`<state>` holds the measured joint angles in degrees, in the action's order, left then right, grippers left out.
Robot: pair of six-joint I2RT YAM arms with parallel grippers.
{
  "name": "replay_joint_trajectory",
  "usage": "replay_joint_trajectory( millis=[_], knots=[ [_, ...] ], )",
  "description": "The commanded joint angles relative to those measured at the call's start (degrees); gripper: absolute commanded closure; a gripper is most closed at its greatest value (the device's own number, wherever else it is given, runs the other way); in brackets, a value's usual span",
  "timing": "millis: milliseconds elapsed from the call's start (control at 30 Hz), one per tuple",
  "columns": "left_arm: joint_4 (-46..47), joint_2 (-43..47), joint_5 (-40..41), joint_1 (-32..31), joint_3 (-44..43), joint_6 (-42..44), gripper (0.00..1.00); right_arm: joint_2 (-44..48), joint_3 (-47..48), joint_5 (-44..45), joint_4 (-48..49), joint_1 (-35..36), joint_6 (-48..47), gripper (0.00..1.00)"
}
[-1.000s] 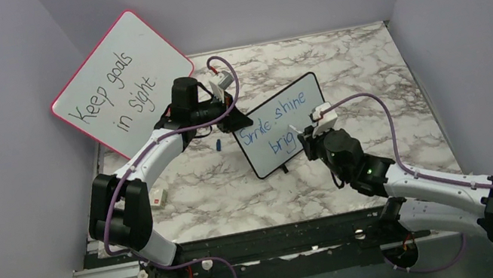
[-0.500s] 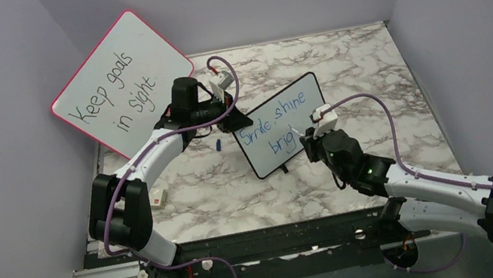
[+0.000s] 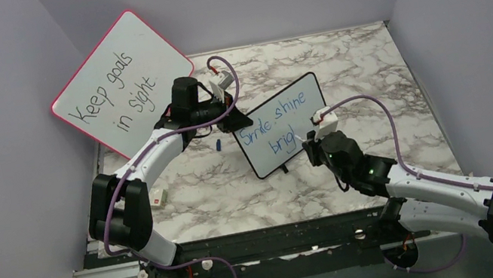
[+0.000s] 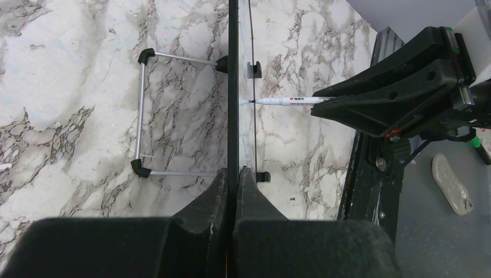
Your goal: Write a sentence on the whiteboard
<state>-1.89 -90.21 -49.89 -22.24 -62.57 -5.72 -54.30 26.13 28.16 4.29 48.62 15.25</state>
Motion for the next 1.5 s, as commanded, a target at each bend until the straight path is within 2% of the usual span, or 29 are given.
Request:
replay_joint_trajectory(
  millis=[0,367,1067,1467],
  knots=[
    [-2.84,-1.11,4.00,-0.44,-0.10,4.66,1.00,0.60,-0.29,-1.28,-1.12,-0.34,1.01,0.99],
    [-2.77,-1.12,4.00,-0.44,-0.10,4.66,1.00,0.89,-0.65,-0.58,-1.16,-0.33,1.21,0.99],
    [-2.77,-1.02,3.62,-0.44,-0.01,4.57,1.00,-0.34,-0.74,0.99,4.65,-0.37,-1.01,0.99],
    [-2.77,-1.10,3.75,-0.44,-0.19,4.66,1.00,0.77,-0.91,1.85,3.58,-0.43,-0.84,0.99]
  ],
)
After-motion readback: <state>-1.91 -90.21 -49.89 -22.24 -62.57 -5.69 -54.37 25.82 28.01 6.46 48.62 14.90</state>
